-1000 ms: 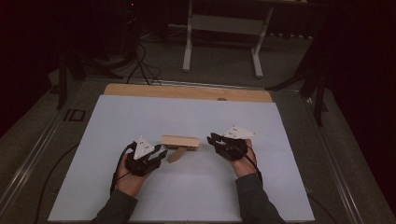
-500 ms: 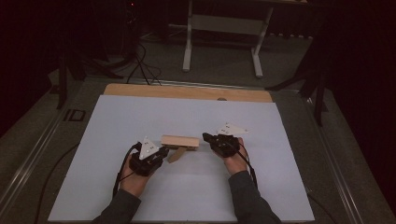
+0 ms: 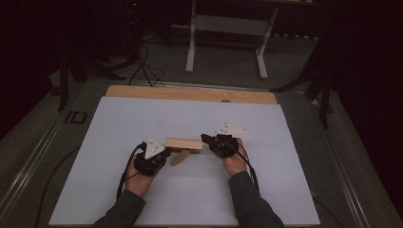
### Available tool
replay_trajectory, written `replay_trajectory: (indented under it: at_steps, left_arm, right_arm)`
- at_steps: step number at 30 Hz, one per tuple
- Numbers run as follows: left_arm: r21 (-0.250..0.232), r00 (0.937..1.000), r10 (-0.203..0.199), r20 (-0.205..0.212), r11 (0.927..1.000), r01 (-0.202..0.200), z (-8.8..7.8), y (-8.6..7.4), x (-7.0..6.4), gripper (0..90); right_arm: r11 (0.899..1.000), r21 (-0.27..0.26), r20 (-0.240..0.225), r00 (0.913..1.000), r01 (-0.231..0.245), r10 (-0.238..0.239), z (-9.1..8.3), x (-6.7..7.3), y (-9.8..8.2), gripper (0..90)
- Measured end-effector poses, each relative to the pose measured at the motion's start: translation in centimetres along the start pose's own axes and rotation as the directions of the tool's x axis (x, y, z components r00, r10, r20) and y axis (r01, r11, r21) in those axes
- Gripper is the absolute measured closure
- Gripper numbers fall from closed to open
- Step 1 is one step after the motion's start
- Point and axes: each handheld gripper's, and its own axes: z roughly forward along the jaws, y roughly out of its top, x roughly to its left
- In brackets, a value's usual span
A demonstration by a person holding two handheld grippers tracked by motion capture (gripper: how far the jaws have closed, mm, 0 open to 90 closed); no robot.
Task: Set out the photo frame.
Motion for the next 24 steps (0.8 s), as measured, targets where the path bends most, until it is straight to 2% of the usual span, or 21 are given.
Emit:
replay_trajectory:
  at_steps: [9, 24]
  left_arm:
    - [0.008, 1.0, 0.0, 0.002, 1.0, 0.0, 0.35, 0.11, 0.0, 89.2]
    - [0.013, 1.0, 0.001, 0.006, 0.9999, -0.001, 0.57, 0.39, 0.0, 89.1]
  right_arm:
    - [1.0, 0.007, -0.026, 0.9997, -0.003, 0.004, 0.27, 0.19, -0.04, 89.4]
    - [1.0, 0.013, -0.03, 0.9994, 0.017, -0.017, 0.1, 0.51, -0.06, 89.4]
